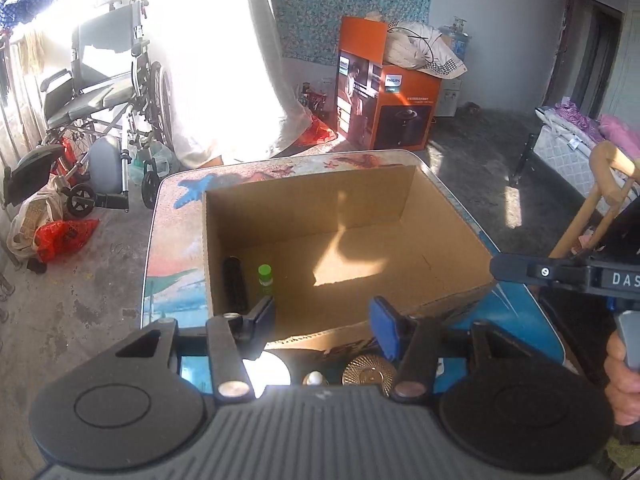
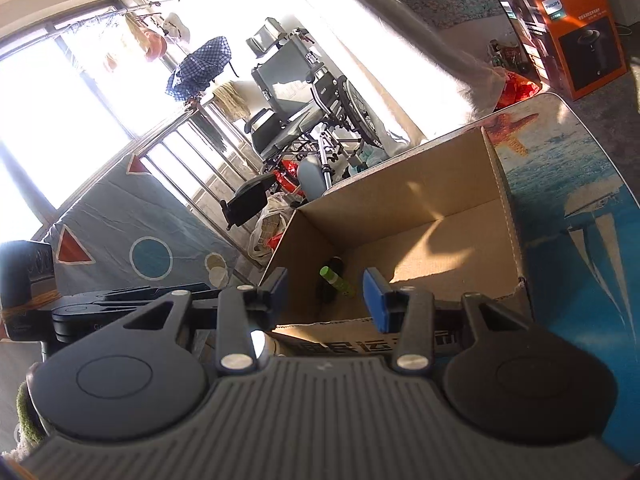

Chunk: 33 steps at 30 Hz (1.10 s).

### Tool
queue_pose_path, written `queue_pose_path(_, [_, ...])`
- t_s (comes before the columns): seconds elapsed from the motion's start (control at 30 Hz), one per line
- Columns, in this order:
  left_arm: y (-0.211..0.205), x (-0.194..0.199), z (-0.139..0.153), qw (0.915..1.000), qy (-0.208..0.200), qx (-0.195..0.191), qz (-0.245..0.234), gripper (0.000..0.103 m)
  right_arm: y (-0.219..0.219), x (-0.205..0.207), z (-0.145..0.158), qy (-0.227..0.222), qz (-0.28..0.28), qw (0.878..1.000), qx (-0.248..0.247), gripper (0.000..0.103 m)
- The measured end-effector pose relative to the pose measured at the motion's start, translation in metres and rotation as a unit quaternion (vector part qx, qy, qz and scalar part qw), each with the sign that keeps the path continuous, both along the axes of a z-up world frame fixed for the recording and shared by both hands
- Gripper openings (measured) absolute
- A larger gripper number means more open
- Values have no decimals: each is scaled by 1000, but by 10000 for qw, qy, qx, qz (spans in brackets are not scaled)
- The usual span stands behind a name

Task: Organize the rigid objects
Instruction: 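Withdraw the left gripper and move the right gripper toward the black cylinder, then grasp the black cylinder lying beside the pink cup with the right gripper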

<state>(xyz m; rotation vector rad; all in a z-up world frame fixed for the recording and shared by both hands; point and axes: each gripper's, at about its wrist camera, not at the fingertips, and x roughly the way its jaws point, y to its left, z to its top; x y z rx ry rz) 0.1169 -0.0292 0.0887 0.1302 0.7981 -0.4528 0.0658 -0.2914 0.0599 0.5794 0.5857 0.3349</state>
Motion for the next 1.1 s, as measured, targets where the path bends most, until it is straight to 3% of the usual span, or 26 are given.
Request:
queue_pose_path(0.23, [-5,-56,-64,9988,375,-151,-281,57,0,-57,-47,664,-136,9973,-281,41])
queue_pose_path(0.4, [-29,-78,-105,9931,786,-118,-858,57,4,-68,-92,1317,-175,9908,-264,41])
queue_pose_path(0.57, [-60,-82,-129,9850,1112,-199,-1307,52,6,-62,-119,1750,-89,9844,-146,39])
queue_pose_path(0.7, [-78,-75,-144,9809,1325,-105,-1418,30,4,-42,-126,1942,51,9807,-198,37])
queue_pose_path(0.9, [-94,-56,-156,9730,1754,-173,-1492,24,-4,-28,-139,2142,163,9766,-99,32])
queue_pose_path(1.1, [-106,-44,-161,9732,1837,48,-1380,23,-15,-22,-144,2181,201,9757,78,28])
